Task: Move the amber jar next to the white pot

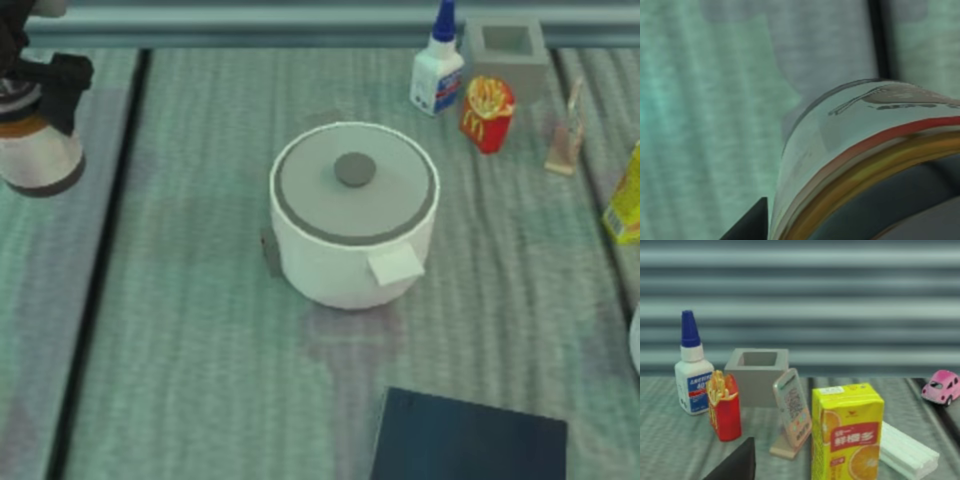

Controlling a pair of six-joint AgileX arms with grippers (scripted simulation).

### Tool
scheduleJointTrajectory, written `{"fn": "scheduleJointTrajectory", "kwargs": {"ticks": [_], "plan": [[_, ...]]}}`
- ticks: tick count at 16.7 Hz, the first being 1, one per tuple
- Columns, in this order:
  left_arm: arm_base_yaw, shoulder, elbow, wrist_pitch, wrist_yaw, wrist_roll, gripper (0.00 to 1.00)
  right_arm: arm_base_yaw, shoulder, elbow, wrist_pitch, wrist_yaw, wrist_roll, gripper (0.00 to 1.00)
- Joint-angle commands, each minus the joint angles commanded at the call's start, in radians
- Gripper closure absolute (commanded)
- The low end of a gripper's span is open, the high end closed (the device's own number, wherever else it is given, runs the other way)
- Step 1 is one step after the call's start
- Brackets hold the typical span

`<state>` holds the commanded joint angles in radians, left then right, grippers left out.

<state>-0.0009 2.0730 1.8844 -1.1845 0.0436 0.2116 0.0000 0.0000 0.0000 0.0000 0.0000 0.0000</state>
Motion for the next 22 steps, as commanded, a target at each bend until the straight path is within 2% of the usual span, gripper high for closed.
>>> {"fn": "scheduleJointTrajectory", "kwargs": {"ticks": [3,5,12,14,22], "plan": [[-0.015,0.001,-0.005,0.007,-0.004,-0.014,1.0,0.0,0.0,0.0,0.0,0.0,0.0,0.0],[-0.05,-0.005,-0.037,0.031,-0.017,-0.068,1.0,0.0,0.0,0.0,0.0,0.0,0.0,0.0],[-0.252,-0.045,-0.228,0.172,-0.085,-0.42,1.0,0.0,0.0,0.0,0.0,0.0,0.0,0.0],[-0.294,-0.054,-0.269,0.203,-0.1,-0.485,1.0,0.0,0.0,0.0,0.0,0.0,0.0,0.0],[-0.306,-0.038,-0.311,0.255,-0.105,-0.504,1.0,0.0,0.0,0.0,0.0,0.0,0.0,0.0]]}}
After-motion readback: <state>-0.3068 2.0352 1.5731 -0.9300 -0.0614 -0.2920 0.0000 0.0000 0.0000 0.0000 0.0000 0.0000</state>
